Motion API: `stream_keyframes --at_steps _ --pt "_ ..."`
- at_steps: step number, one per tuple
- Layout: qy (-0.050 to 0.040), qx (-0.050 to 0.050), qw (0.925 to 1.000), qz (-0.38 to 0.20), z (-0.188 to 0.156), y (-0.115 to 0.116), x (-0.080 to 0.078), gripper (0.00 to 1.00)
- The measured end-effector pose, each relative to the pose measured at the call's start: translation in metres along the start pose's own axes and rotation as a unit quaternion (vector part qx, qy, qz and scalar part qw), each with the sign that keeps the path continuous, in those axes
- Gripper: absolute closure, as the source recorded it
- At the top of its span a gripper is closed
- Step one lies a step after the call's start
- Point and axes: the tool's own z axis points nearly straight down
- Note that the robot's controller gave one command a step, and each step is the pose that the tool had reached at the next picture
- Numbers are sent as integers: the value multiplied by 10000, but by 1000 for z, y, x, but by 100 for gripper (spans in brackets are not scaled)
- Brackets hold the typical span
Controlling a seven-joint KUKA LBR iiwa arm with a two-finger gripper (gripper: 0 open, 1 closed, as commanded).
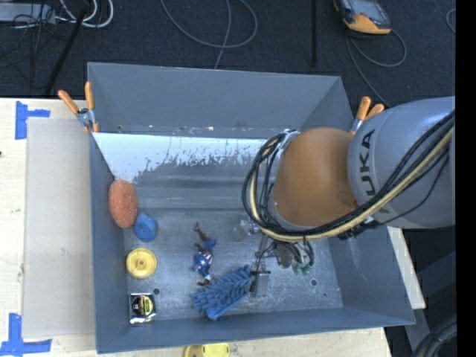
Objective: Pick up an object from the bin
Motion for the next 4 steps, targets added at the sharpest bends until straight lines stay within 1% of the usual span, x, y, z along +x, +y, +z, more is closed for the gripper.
stream_keyframes --at_steps 1,2,3,4 --pt "-1 -21 9987 -505 34 14 10 0" --pt "20 1 9999 153 89 2 7 100" --pt "20 1 9999 155 89 2 7 100" --pt "1 -1 9999 -100 -36 11 5 100"
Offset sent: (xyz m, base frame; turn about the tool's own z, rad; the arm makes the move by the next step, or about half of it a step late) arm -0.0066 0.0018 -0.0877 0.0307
